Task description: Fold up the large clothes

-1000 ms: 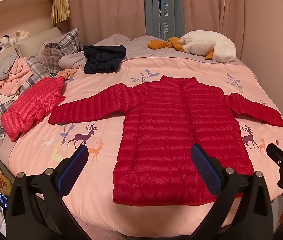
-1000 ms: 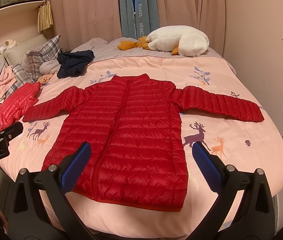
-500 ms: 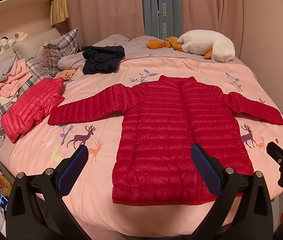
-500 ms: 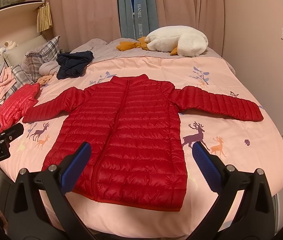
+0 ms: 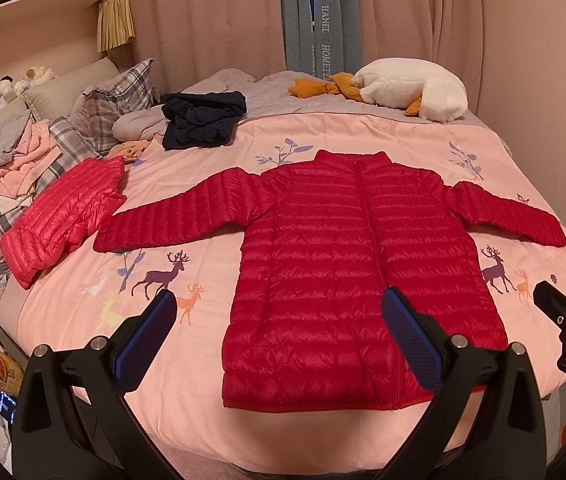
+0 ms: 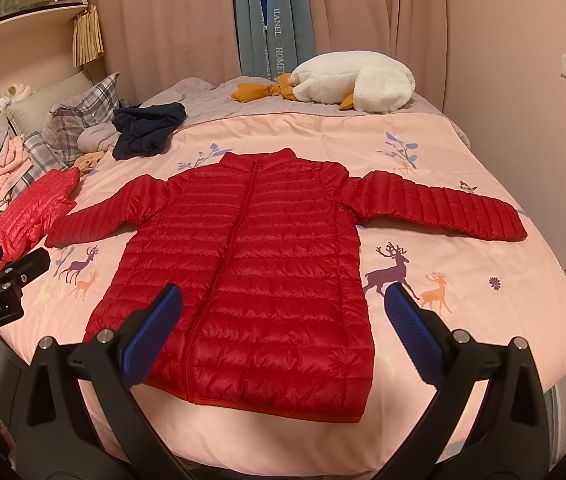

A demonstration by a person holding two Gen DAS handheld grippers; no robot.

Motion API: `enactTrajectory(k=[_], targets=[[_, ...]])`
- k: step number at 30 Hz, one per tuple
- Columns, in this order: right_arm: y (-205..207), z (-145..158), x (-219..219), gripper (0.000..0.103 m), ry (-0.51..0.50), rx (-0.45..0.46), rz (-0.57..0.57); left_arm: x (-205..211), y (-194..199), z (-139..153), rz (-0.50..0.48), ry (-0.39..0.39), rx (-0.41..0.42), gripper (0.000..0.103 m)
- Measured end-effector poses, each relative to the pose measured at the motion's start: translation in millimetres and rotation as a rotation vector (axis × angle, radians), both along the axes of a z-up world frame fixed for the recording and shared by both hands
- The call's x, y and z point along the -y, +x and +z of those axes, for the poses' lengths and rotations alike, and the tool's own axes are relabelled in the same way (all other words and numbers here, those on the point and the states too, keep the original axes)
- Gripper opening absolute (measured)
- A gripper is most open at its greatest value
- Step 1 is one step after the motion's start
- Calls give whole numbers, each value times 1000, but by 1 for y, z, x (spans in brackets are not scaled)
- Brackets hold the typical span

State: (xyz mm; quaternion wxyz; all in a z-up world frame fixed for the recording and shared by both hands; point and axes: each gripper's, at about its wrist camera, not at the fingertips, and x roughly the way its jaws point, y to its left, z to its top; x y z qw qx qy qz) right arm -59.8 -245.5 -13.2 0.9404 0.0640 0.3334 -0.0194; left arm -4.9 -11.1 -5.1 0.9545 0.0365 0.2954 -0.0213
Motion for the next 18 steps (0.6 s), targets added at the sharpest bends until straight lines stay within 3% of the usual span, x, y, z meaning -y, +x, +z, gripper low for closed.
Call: enactTrajectory(k=[4,7,8,10,12,15,18], targets=[[2,-4,10,101,104,40,4,-23,19,-8,-18,-116,-73,102],[4,-4,20,101,197,110,-5,-63,42,-26,12,-323,-121,102],[4,-3,23,101,214,138,-9,-83,51,-37,48,-404,-130,102],[1,-2,26,101,247,253,-10,-108,62,-53,127,-475,-128,102],[3,0,26,101,258,298,24,-135,71,-69,200,-562,-94,102],[19,-10,14,101,252,286,118,-165,86,-84,243,-635,-56,102],[40,-30,1,101,294,230,193,-198,112,-107,237,-717,-95,102]])
